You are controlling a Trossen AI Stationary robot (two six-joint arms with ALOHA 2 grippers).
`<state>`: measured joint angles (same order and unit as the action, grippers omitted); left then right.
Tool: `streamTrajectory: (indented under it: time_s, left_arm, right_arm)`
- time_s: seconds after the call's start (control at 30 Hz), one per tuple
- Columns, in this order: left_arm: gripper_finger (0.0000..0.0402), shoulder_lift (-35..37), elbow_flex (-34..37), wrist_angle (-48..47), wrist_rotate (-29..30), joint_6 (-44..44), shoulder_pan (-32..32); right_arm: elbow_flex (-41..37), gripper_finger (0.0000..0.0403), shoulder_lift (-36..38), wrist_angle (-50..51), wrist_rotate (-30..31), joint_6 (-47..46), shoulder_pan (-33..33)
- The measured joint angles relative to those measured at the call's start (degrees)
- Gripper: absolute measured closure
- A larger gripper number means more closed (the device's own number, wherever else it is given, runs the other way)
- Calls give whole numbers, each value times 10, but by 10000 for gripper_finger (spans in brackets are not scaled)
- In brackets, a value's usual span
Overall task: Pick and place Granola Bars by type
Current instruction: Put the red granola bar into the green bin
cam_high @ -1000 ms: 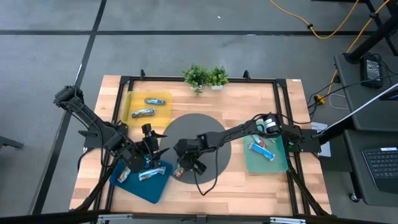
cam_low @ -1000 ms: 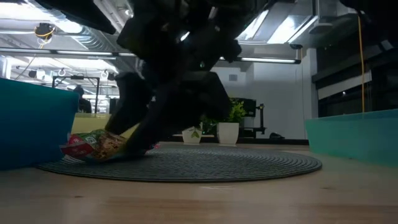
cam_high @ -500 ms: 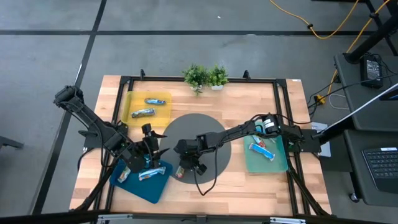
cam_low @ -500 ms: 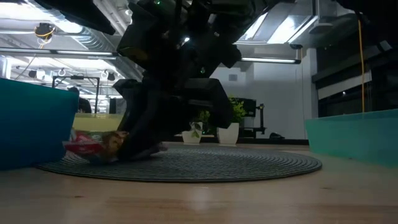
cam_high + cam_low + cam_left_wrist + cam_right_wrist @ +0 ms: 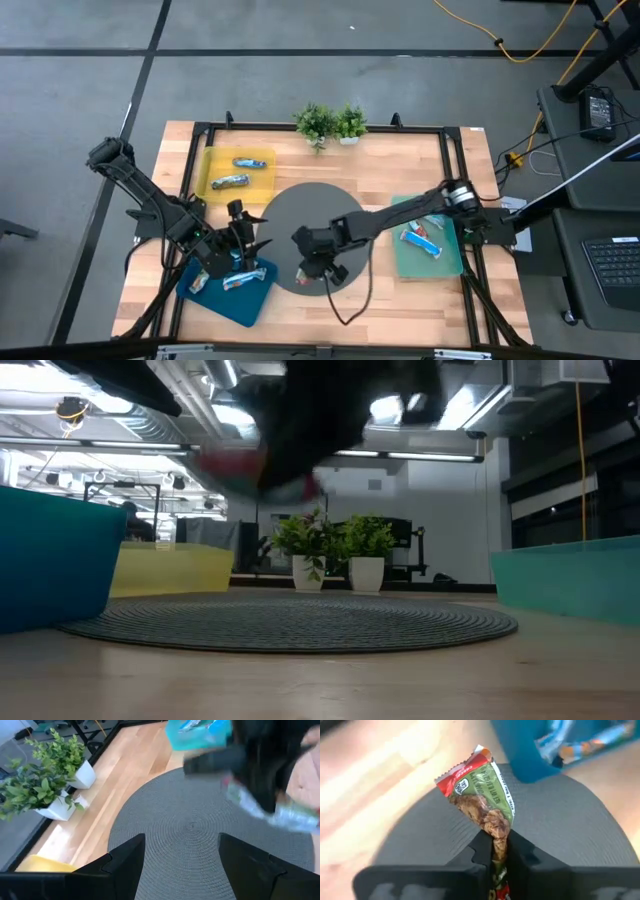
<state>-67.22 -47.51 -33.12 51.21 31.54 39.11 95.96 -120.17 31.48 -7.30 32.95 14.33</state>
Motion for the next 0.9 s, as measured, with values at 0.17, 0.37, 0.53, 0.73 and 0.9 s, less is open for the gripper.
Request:
streamTrajectory:
  time_s: [0.17, 0.37, 0.53, 0.73, 0.9]
  left_arm:
    - [161, 0, 0, -1, -3, 9, 8]
    - [161, 0, 0, -1, -2, 9, 16]
    - [161, 0, 0, -1, 0, 8, 18]
    - [161, 0, 0, -2, 2, 2, 17]
    - [161, 0, 0, -3, 2, 2, 17]
  right_arm:
    - [0, 371, 67, 73, 41, -101, 12]
    - [0, 374, 148, 143, 77, -244, 12]
    - [0, 367, 206, 218, 160, -329, 20]
    - [0, 377, 268, 347, 237, -469, 34]
    - [0, 371, 313, 469, 285, -609, 53]
